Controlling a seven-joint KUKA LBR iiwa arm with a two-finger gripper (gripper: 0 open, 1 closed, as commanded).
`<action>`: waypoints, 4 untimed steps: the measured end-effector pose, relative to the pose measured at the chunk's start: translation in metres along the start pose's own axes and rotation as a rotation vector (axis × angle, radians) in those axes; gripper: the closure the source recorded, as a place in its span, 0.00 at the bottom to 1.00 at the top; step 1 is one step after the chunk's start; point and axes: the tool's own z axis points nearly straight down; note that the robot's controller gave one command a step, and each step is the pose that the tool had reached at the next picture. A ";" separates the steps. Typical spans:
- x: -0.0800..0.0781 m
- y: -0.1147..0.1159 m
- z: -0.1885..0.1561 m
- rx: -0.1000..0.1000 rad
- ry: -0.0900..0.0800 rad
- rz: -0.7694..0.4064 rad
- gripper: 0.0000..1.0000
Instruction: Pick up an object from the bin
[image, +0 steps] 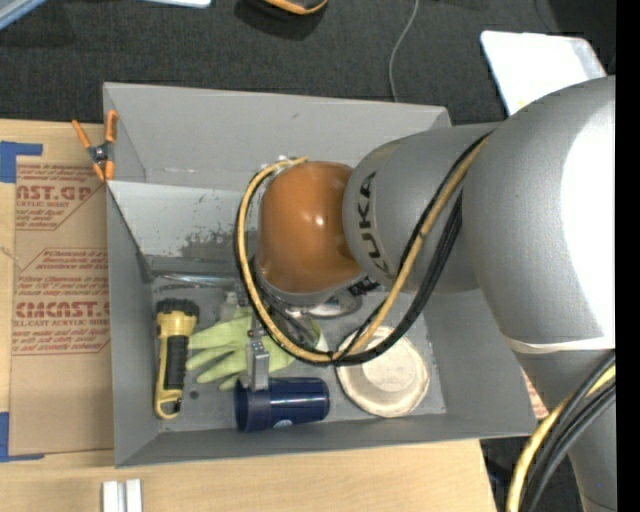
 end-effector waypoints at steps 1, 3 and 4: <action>-0.014 -0.008 0.028 -0.005 -0.032 0.059 0.00; -0.021 -0.015 0.046 -0.004 -0.015 -0.033 1.00; -0.022 -0.017 -0.020 -0.003 -0.008 -0.052 1.00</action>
Offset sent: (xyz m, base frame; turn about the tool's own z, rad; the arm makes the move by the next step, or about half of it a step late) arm 0.0216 -0.0132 -0.0476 -0.0333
